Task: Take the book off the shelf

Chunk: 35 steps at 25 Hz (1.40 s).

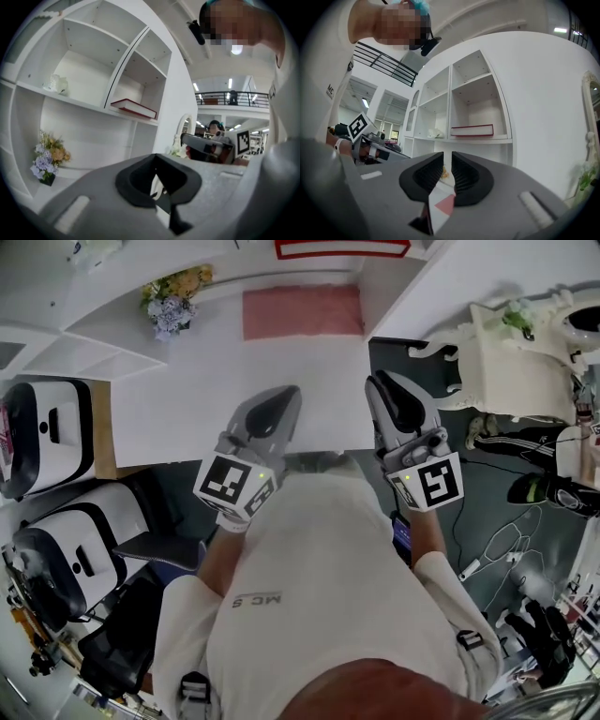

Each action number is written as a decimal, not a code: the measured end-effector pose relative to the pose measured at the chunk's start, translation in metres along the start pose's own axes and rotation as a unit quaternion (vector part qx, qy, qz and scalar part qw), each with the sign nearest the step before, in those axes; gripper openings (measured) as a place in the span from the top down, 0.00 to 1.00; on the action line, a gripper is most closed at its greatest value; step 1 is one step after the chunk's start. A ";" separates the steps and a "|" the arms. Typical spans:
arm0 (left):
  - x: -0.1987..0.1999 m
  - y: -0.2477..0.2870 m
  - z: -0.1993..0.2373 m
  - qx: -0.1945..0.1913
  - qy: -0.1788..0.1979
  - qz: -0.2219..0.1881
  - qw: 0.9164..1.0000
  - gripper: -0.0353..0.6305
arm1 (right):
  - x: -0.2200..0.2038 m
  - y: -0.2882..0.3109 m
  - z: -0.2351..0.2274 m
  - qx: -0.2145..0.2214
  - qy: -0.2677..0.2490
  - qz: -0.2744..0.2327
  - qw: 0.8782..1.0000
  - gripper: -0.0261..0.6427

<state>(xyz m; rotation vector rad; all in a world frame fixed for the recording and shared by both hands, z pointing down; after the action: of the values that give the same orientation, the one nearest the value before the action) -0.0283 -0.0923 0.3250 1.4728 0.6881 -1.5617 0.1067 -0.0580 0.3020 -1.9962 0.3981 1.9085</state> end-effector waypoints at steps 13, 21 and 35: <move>0.047 0.023 0.018 0.028 0.050 -0.011 0.998 0.94 | 0.074 0.062 -0.013 0.026 -0.132 -0.036 0.990 0.72; 0.053 0.042 0.026 0.037 0.045 -0.010 0.998 0.94 | 0.079 0.108 -0.019 0.026 -0.314 0.023 0.949 0.67; 0.047 0.037 0.054 0.074 0.035 -0.001 0.997 0.94 | 0.075 0.174 -0.020 0.018 -0.492 0.056 0.869 0.59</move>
<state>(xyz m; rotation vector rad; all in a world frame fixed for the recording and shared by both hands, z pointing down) -0.0204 -0.1660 0.2928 1.6427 0.6238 -1.5982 0.0536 -0.2200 0.2176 -0.7567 0.2459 2.6307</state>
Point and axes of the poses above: the fingertips, and each gripper's own axes: y forward along the fingers, z to its left, x out of its top, the point moved 3 cm from there along -y, backward along the fingers, and after that the axes turned 4 degrees about y, right-handed, at the moved point
